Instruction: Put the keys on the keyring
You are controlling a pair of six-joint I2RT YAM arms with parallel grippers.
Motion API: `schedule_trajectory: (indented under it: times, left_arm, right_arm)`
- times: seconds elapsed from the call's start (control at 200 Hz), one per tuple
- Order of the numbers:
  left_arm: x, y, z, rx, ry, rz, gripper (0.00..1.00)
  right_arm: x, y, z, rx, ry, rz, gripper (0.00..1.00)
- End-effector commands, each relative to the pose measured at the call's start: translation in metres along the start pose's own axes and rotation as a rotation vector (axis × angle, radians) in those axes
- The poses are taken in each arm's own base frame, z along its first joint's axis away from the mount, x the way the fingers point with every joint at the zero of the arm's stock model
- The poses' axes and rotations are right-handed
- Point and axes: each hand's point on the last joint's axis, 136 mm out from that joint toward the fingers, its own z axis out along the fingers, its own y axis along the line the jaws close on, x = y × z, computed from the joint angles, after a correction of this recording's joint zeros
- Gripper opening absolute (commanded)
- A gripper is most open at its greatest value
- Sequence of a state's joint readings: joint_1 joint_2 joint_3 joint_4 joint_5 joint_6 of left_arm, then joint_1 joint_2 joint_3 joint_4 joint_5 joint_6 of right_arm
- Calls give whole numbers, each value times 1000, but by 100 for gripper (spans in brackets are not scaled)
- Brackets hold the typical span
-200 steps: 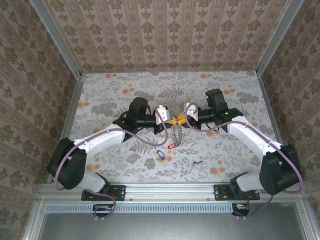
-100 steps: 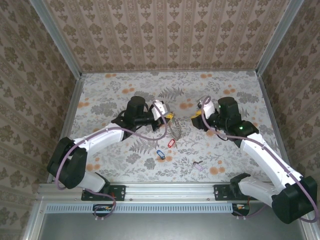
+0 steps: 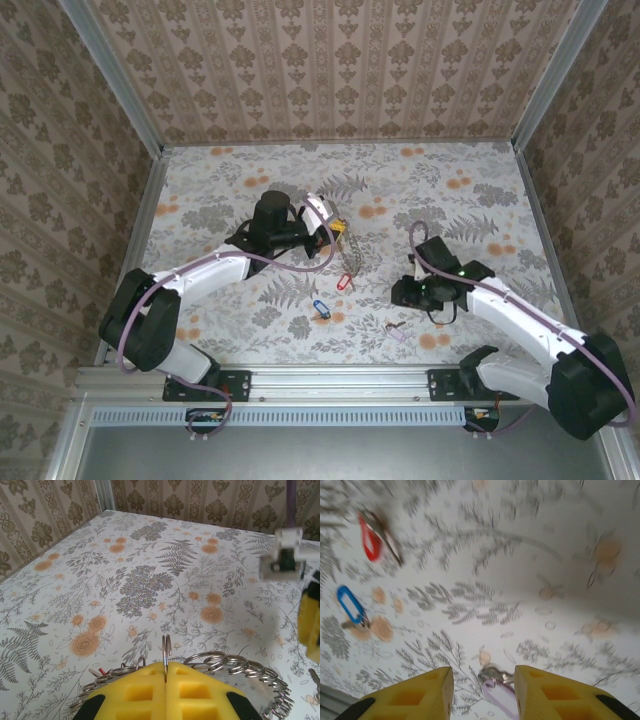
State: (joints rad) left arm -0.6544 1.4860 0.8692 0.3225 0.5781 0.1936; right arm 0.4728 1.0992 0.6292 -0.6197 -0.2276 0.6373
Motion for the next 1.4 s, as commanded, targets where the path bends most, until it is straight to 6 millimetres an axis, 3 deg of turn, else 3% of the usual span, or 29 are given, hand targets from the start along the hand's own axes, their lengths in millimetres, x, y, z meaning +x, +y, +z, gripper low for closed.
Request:
schedule_trajectory:
  times: [0.0, 0.165, 0.385, 0.915, 1.395]
  left_arm:
    - [-19, 5, -2, -17, -61, 6, 0]
    - [-21, 3, -2, -11, -65, -2, 0]
    - [-20, 1, -2, 0, -63, -10, 0]
    - [-21, -3, -2, 10, -59, -10, 0]
    - [-22, -6, -2, 19, -52, -9, 0]
  right_arm:
    - [19, 0, 13, 23, 65, 45, 38]
    - [32, 1, 30, 44, 129, 16, 31]
    - [41, -1, 42, 65, 173, -6, 29]
    - [50, -9, 49, 112, 214, -24, 27]
    - [50, -3, 50, 90, 214, -29, 16]
